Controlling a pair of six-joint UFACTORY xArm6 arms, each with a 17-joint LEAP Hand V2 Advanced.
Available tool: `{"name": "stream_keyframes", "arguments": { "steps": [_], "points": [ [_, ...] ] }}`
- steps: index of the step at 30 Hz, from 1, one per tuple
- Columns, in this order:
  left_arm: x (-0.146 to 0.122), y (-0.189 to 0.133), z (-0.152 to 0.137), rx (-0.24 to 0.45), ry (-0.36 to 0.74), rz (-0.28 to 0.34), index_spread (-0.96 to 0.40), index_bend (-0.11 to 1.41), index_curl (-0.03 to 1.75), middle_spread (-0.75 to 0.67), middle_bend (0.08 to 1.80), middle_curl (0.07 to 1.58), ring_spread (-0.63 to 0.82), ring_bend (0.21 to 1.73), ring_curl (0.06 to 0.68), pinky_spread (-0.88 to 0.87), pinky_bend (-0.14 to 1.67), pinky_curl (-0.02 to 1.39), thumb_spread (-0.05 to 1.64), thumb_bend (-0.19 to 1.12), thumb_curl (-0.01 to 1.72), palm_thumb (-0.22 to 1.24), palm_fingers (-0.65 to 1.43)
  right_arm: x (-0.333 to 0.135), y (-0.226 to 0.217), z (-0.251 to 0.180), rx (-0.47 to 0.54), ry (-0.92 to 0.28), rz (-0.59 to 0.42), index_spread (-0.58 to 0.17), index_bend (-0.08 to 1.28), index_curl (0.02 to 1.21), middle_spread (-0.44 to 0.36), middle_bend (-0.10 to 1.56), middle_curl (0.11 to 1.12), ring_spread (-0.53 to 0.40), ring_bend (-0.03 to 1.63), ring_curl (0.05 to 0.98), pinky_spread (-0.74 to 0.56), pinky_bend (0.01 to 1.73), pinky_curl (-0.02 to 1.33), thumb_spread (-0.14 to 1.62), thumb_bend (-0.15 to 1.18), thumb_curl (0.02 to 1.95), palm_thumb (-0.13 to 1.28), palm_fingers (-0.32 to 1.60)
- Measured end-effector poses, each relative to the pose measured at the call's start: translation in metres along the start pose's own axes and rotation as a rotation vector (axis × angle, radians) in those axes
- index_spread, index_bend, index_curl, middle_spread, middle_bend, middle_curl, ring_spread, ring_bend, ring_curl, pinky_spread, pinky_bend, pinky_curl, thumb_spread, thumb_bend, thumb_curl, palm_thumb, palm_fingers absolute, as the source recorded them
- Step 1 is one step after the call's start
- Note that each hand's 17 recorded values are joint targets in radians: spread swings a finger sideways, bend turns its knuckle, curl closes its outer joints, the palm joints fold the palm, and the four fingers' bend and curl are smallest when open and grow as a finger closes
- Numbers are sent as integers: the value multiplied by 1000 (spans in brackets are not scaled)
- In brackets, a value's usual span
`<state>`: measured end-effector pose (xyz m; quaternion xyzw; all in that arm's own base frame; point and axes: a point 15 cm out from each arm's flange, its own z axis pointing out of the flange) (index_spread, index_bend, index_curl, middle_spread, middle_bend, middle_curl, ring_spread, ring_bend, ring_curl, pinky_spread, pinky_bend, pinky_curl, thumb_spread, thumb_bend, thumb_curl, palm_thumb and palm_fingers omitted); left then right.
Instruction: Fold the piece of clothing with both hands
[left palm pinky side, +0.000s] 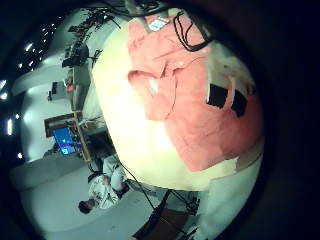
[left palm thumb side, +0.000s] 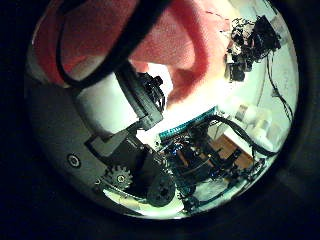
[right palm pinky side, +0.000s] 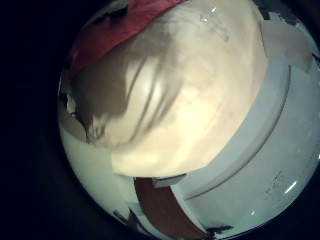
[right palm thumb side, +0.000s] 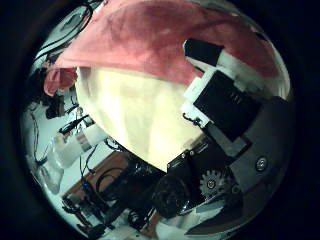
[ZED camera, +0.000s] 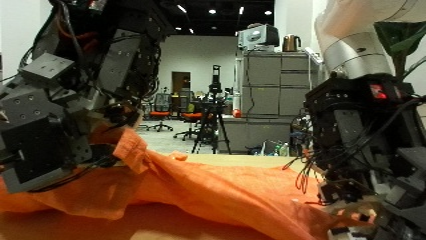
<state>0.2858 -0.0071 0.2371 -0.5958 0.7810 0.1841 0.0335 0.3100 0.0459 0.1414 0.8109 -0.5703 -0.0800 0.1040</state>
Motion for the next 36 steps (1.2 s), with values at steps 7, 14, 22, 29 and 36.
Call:
{"name": "stream_keyframes", "arguments": {
  "steps": [7,14,22,29,36],
  "points": [
    [-1,6,0,-24,-1,18,-673,496,867,-492,1084,618,-506,1129,487,-637,1156,544,1255,-14,254,538,1174,3,-4,-22,75,3,14,-370,847,654,-256,989,695,-277,1100,585,-452,1064,622,971,-12,373,946,1312],
    [-4,21,-7,-69,1,58,-679,493,879,-492,1082,618,-508,1127,486,-637,1155,543,1254,-14,256,529,1177,13,8,-55,142,9,46,-315,1036,767,-214,1159,790,-256,1245,662,-351,1219,725,1070,-2,405,1028,1177],
    [-13,50,-28,-137,6,102,-683,487,889,-492,1082,618,-508,1126,486,-637,1155,542,1255,-13,260,525,1178,9,59,-77,75,-7,65,-281,1101,815,-198,1221,836,-245,1307,702,-290,1276,789,1107,-11,434,1047,1108],
    [-24,60,-61,-143,5,107,-686,480,895,-491,1083,618,-505,1128,487,-637,1153,541,1254,-12,262,529,1181,11,72,-127,114,-6,85,-269,1116,834,-190,1231,853,-239,1326,717,-269,1276,819,1113,-11,452,1057,1092],
    [-37,32,-82,-170,-34,94,-688,482,900,-489,1082,618,-506,1129,487,-639,1154,542,1252,-13,261,531,1183,19,43,-162,157,0,129,-264,1117,844,-186,1233,863,-237,1329,724,-259,1267,847,1106,-8,467,1074,1084]
  ]
}}
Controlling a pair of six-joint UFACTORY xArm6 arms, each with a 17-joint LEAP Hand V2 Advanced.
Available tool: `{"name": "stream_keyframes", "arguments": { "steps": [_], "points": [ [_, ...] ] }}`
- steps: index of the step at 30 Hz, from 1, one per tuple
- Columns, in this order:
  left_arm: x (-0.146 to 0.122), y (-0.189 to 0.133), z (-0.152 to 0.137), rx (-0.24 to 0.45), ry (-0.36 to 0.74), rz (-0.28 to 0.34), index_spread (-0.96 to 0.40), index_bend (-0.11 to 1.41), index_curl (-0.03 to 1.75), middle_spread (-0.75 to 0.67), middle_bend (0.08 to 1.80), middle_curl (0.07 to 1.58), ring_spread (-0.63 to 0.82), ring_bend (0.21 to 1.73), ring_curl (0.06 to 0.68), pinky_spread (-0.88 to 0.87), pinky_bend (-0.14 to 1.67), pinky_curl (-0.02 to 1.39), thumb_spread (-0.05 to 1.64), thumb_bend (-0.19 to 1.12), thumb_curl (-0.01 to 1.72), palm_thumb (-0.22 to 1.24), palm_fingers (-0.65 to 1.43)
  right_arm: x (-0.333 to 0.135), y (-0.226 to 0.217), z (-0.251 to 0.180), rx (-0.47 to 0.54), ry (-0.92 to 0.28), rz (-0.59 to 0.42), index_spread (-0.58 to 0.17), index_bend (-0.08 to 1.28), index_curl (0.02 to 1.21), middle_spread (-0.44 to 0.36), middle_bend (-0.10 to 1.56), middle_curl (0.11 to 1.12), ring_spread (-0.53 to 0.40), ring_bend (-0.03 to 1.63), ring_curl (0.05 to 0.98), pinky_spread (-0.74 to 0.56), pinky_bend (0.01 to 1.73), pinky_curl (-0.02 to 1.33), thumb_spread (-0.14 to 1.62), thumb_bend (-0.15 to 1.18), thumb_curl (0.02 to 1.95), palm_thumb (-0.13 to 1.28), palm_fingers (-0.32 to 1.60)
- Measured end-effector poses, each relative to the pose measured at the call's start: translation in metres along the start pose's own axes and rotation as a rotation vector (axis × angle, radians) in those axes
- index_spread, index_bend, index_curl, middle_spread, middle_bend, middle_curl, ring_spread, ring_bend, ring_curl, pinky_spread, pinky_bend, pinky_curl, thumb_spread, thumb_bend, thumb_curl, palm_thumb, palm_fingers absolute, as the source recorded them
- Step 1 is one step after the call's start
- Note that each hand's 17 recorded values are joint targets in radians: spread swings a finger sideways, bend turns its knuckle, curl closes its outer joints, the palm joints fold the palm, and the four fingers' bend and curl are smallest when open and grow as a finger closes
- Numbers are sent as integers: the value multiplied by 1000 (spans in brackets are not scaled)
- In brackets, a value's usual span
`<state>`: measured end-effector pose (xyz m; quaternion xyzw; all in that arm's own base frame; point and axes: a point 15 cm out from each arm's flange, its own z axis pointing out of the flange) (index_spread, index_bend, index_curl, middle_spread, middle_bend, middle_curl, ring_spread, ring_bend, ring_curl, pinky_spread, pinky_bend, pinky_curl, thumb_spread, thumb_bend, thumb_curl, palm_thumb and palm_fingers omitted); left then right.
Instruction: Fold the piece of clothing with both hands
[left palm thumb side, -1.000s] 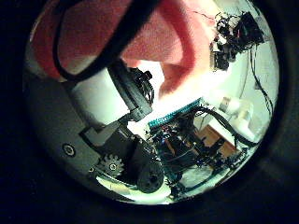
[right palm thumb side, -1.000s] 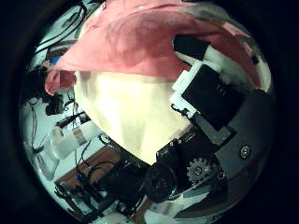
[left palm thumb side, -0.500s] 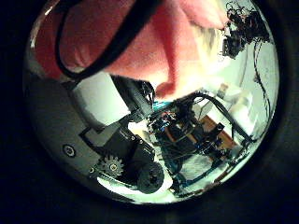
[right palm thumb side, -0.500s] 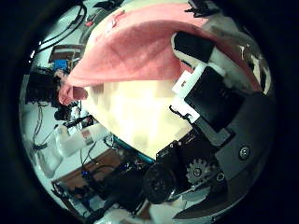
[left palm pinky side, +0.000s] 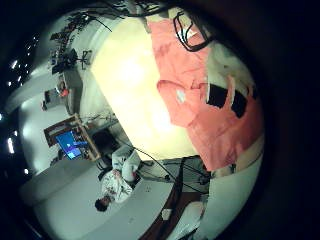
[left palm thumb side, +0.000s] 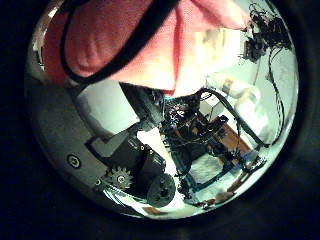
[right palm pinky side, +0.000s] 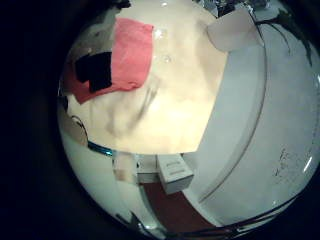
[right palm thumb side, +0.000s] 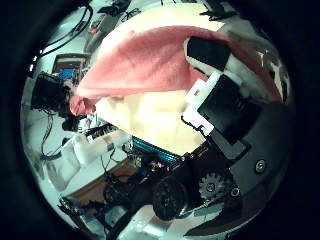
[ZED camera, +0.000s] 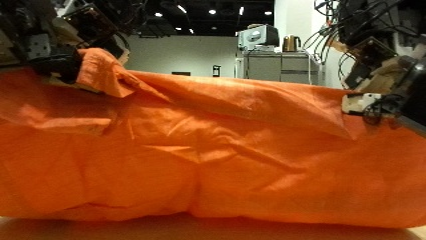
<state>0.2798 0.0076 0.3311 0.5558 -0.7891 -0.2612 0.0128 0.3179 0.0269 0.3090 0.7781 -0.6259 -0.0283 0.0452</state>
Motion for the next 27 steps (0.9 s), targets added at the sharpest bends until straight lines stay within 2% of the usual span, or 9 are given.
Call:
{"name": "stream_keyframes", "arguments": {
  "steps": [6,13,18,27],
  "points": [
    [-15,-49,-7,-41,-49,-21,-690,477,903,-487,1084,619,-509,1128,487,-635,1152,544,1252,-13,260,531,1169,4,-35,10,-57,-6,12,-262,1119,850,-187,1226,872,-237,1329,727,-246,1261,869,1106,-10,476,1082,1078],
    [-24,-127,-3,19,-69,-40,-695,460,907,-488,1082,623,-502,1131,490,-635,1150,547,1253,-14,260,528,1157,9,-78,35,-83,-5,23,-260,1117,854,-188,1223,883,-240,1328,734,-245,1238,898,1114,-17,479,1064,1068],
    [-28,-179,8,32,-68,-42,-699,456,915,-489,1076,626,-502,1132,493,-637,1142,547,1258,-14,258,520,1149,15,-112,54,-98,2,29,-261,1113,857,-190,1218,892,-241,1331,738,-248,1218,917,1123,-17,478,1038,1062],
    [-52,-244,27,33,-65,-64,-701,415,931,-494,1061,632,-505,1120,493,-643,1118,550,1264,-18,251,494,1089,32,-170,83,-129,-1,56,-262,1083,860,-193,1193,896,-241,1319,740,-260,1181,941,1130,-29,435,952,1041]
  ]
}}
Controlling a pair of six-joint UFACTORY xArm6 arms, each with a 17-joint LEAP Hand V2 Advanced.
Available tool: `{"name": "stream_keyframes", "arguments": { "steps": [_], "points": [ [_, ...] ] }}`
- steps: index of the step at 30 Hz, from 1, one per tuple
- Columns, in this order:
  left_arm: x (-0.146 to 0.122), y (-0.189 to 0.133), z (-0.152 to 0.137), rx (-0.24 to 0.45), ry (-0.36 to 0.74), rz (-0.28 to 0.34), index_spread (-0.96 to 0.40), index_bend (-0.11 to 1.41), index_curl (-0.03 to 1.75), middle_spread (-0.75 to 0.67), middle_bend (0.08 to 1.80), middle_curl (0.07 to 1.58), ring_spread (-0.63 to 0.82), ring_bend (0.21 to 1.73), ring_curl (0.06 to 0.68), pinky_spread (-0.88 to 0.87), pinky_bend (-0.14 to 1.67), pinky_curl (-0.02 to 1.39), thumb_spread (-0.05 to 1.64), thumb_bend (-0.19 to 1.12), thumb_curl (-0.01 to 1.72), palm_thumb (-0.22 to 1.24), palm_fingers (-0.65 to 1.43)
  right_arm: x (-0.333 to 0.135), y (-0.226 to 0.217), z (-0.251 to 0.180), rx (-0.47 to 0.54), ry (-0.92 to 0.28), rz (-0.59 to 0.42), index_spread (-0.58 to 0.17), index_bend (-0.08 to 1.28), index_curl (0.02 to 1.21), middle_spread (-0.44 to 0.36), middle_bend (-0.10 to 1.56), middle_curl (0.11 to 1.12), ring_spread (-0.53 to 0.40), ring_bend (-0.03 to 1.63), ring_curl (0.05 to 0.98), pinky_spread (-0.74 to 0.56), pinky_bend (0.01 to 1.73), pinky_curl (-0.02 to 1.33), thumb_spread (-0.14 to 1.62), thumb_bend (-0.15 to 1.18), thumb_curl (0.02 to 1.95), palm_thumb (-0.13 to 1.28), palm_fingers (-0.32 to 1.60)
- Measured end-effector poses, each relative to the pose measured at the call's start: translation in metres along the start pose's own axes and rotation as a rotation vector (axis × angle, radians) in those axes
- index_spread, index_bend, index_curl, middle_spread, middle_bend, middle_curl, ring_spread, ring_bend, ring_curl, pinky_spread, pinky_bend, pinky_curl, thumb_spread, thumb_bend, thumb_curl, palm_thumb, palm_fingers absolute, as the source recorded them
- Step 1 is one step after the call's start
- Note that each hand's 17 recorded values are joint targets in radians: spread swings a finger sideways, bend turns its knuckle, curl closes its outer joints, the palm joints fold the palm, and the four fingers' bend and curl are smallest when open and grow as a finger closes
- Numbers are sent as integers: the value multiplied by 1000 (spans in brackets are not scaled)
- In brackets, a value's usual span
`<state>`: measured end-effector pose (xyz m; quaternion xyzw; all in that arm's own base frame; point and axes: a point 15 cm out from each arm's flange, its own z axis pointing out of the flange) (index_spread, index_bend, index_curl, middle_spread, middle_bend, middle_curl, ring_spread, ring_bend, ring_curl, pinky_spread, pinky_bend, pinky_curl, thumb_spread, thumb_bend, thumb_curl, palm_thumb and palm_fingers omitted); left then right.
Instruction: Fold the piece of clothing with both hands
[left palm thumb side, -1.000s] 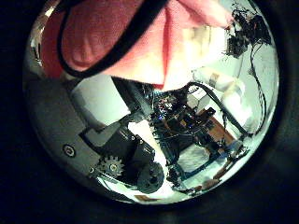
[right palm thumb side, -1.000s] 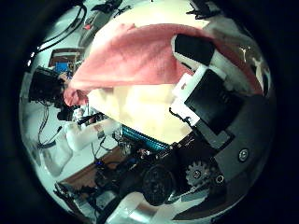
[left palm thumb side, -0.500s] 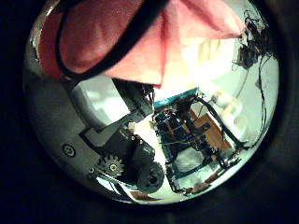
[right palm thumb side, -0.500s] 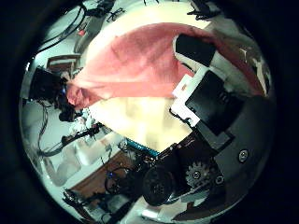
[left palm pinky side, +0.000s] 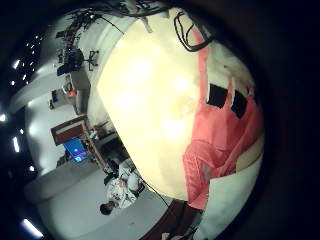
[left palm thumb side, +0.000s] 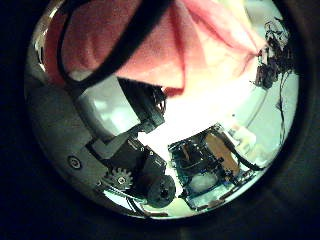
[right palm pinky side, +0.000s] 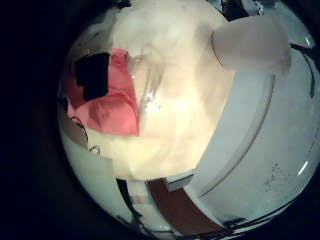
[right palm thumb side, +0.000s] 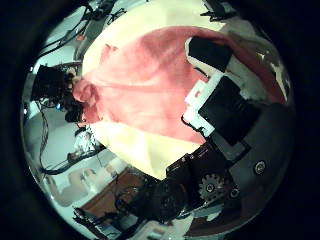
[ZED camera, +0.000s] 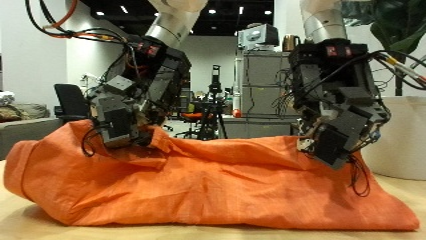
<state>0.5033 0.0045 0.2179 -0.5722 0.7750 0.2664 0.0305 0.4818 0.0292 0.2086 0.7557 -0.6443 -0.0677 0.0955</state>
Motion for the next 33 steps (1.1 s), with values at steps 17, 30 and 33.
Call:
{"name": "stream_keyframes", "arguments": {
  "steps": [17,30,33],
  "points": [
    [-31,-38,-9,164,204,-31,-105,172,668,30,401,436,-76,920,424,-263,823,523,927,-38,246,62,-109,52,-45,-41,180,-38,83,-341,405,522,-98,547,556,-45,787,450,100,654,625,1133,-33,312,669,-22],
    [-68,38,-63,254,303,-46,-26,148,456,234,198,348,381,586,277,408,457,350,863,-32,291,24,-63,66,51,-79,164,-61,40,-352,327,434,-87,319,421,37,574,328,235,404,439,1126,-26,283,605,59],
    [-56,58,-44,200,319,-26,-27,142,424,257,182,338,424,561,265,452,432,335,862,-31,295,23,-72,64,65,-61,111,-68,15,-353,283,416,-86,319,418,49,517,304,233,379,419,1119,-27,279,589,58]
  ]
}}
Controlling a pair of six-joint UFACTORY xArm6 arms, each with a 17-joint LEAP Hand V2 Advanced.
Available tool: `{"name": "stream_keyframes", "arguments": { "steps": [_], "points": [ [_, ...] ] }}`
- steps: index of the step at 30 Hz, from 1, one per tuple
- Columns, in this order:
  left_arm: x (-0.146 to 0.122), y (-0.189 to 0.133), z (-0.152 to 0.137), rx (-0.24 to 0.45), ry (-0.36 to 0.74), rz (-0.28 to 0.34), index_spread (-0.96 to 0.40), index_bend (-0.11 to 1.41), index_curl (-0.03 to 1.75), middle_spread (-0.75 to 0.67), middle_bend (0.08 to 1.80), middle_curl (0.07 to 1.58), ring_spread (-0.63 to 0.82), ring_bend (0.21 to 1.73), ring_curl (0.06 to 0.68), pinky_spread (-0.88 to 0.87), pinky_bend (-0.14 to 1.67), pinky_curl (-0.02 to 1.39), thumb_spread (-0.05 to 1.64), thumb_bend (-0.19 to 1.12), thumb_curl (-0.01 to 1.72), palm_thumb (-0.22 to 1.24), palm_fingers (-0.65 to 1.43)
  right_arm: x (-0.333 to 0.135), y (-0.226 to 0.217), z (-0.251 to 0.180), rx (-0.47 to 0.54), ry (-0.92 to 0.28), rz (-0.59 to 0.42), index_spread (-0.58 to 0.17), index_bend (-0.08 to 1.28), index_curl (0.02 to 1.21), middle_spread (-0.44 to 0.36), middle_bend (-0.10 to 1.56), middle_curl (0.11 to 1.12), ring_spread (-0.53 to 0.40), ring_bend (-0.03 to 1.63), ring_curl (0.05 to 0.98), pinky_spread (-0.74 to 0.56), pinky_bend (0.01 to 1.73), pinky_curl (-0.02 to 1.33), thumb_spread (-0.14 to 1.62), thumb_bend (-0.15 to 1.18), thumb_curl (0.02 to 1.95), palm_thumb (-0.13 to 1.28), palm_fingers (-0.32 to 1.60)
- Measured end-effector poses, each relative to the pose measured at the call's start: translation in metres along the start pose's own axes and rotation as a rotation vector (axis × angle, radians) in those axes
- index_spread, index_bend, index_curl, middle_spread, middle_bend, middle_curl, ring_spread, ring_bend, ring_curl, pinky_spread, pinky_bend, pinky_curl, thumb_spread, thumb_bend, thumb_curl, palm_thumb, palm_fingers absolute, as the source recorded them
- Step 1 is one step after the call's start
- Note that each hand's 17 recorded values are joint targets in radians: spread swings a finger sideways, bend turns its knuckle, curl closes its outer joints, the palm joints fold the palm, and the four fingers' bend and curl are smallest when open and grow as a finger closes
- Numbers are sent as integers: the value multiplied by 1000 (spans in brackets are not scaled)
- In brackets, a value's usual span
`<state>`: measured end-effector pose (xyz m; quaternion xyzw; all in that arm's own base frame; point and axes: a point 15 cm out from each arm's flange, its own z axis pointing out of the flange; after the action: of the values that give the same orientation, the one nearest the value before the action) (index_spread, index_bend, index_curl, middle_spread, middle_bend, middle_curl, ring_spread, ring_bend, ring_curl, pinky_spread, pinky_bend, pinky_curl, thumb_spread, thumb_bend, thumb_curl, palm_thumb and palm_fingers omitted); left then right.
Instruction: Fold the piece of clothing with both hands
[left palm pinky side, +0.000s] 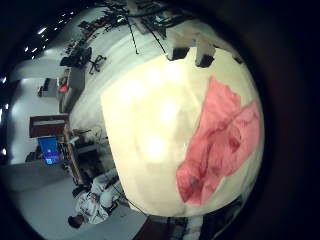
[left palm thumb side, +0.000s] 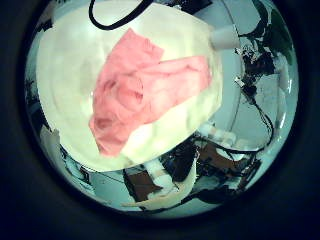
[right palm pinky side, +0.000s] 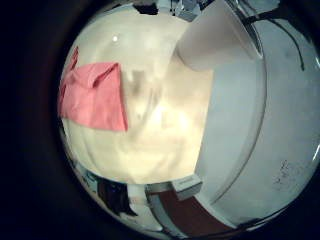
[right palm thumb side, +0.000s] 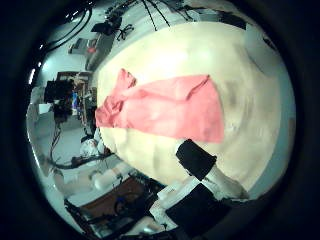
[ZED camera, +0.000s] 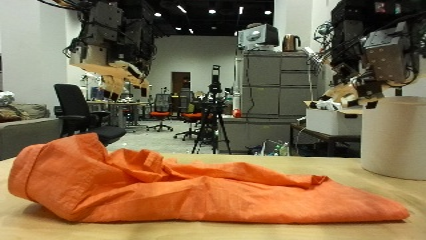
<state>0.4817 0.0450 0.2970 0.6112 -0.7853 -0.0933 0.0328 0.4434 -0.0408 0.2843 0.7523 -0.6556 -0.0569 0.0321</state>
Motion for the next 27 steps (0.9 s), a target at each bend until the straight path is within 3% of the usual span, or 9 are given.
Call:
{"name": "stream_keyframes", "arguments": {
  "steps": [1,5,11,16,27],
  "points": [
    [1,8,8,-20,5,1,-27,143,408,277,175,329,445,548,258,475,411,326,862,-32,298,18,-83,0,2,8,-19,-4,-6,-357,252,404,-119,345,415,58,473,288,230,356,405,1112,-28,277,579,68],
    [7,21,38,-43,15,8,-19,143,379,317,165,311,491,516,244,521,371,311,857,-33,301,10,-107,-1,6,36,-74,-19,-21,-359,187,385,-124,312,398,75,426,273,233,348,393,1097,-28,275,561,38],
    [10,27,71,23,30,-18,-15,141,333,370,156,274,535,477,229,549,326,298,859,-31,307,8,-104,-3,4,85,-181,-45,-27,-359,159,348,-110,243,364,119,355,249,239,326,369,1044,-34,270,507,9],
    [19,29,65,56,68,-24,-14,144,307,381,157,250,552,460,223,555,311,297,862,-31,309,7,-93,-10,-7,126,-245,-55,-46,-355,155,324,-71,204,348,139,331,244,237,314,357,991,-36,269,473,-11],
    [17,32,70,48,74,-31,-18,149,279,384,163,224,567,450,220,558,294,303,864,-31,313,7,-78,-23,-25,165,-285,-26,-87,-335,154,286,-24,193,328,149,312,249,236,304,344,936,-27,284,467,-1]
  ]
}}
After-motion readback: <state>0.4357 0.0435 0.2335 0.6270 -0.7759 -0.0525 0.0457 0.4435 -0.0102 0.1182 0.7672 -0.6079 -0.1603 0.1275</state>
